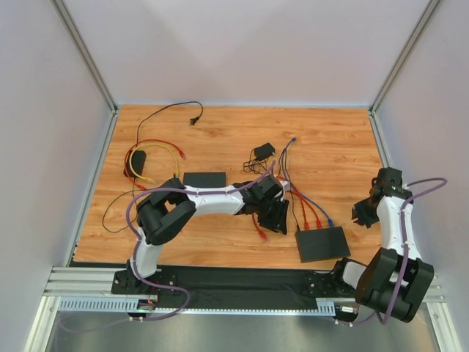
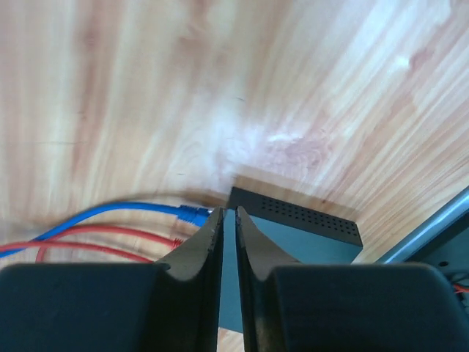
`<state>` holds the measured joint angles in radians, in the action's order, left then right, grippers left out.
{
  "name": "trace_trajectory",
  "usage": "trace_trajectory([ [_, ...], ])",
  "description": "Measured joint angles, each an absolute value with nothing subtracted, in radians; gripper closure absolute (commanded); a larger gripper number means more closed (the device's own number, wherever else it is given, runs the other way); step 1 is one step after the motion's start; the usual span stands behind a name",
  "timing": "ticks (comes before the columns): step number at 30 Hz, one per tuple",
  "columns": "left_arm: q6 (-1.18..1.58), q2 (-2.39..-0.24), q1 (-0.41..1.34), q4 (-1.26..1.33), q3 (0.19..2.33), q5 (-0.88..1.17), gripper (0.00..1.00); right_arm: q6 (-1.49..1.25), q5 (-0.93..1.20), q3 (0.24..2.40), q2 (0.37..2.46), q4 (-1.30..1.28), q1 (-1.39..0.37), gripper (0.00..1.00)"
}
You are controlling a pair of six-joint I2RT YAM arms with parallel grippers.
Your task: Pull the plug from the switch port
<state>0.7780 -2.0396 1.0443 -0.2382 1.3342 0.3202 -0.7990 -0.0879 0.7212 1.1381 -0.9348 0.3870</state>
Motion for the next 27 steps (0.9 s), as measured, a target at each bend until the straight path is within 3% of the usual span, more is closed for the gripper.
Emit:
trace_trajectory([
  [4, 0.78, -1.965, 1.032, -0.194, 1.261, 0.342, 0.51, -0.71, -0.076, 0.817, 1.134, -0.963, 0.326, 0.85],
  [13, 0.878, -1.956, 0.97, 0.051, 1.198, 0.519, 0.49, -0.657, 0.01, 0.794, 1.066, -0.989, -0.092, 0.79],
  [27, 1.108, -2.12, 0.955, 0.243, 1.203, 0.566, 0.55, -0.707, -0.027, 0.677, 1.024, -1.05, -0.116, 0.78],
])
